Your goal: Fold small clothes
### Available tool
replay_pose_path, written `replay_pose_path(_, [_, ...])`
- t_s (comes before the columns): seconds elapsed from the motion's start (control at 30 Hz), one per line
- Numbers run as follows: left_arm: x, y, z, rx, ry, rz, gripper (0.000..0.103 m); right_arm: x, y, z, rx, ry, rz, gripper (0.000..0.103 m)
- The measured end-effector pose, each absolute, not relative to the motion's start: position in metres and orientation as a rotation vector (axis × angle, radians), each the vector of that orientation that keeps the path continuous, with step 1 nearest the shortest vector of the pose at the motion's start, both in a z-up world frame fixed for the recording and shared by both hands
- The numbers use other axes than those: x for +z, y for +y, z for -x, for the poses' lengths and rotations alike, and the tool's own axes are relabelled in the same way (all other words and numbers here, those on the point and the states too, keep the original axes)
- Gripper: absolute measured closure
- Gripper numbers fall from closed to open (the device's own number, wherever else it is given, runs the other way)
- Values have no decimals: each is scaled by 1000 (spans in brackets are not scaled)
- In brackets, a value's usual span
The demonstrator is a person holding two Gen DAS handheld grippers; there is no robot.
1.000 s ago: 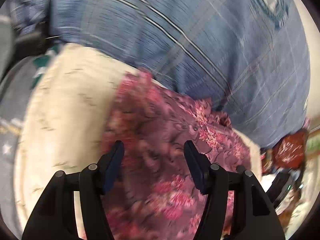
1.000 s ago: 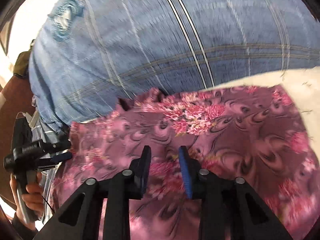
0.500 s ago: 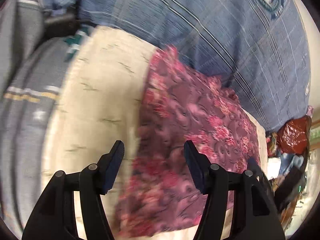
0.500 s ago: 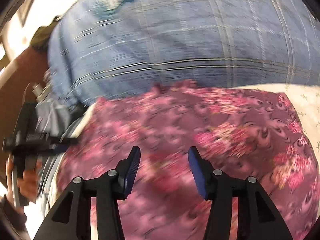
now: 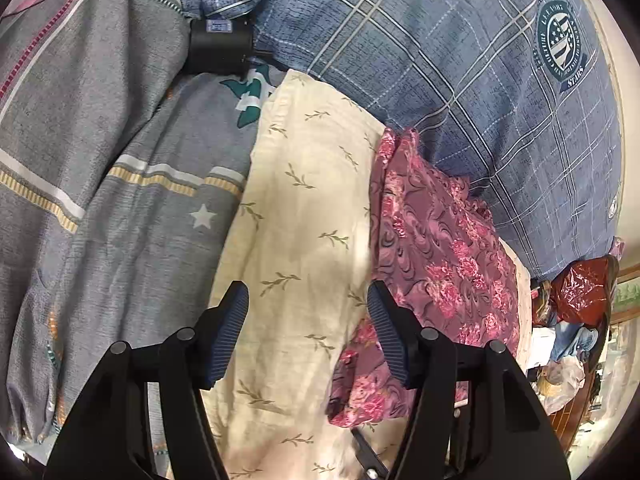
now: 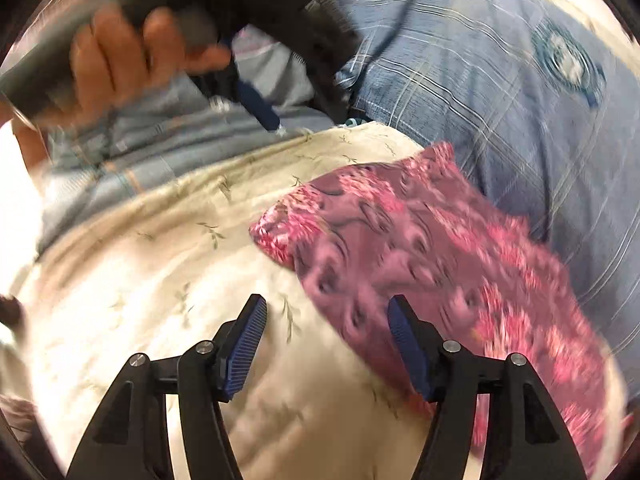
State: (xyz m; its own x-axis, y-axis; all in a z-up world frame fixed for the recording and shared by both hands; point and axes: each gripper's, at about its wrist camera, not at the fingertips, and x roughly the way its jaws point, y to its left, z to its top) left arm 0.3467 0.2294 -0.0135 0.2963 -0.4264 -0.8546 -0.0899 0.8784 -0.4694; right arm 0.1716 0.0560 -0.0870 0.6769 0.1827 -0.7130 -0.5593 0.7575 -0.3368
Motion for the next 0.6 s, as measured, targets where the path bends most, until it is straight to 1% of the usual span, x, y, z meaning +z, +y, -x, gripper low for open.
replay_pose_path(0.1, [-16, 232, -348, -237, 1267, 474, 42, -91, 74, -184, 372, 646, 660, 35])
replay_pose_path(0.2, [-20, 233, -353, -236, 1279, 471, 42, -92, 84, -194, 320, 608, 710, 39])
replay_pose_path(0.23, [-21, 232, -355, -238, 1284, 471, 42, -93, 86, -198, 318, 596, 721, 53])
replay_pose_path(0.27, [-22, 231, -358, -242, 1287, 476, 42, -94, 87, -202, 324, 592, 731, 90])
replay_pose_path(0.3, [-23, 230, -361, -251, 1288, 483, 42, -94, 86, -207, 330, 595, 736, 94])
replay_pose_path(0.4, [-24, 219, -373, -298, 1291, 499, 42, -83, 76, -207, 345, 534, 680, 94])
replay_pose_path(0.43, [-26, 214, -379, -321, 1295, 505, 38, -77, 72, -204, 346, 511, 658, 95])
replay_pose_path(0.47, [-27, 209, -384, -335, 1297, 514, 36, -70, 67, -202, 349, 488, 636, 95])
replay_pose_path(0.6, [-34, 181, -410, -398, 1318, 562, 36, -60, 56, -198, 365, 457, 585, 95])
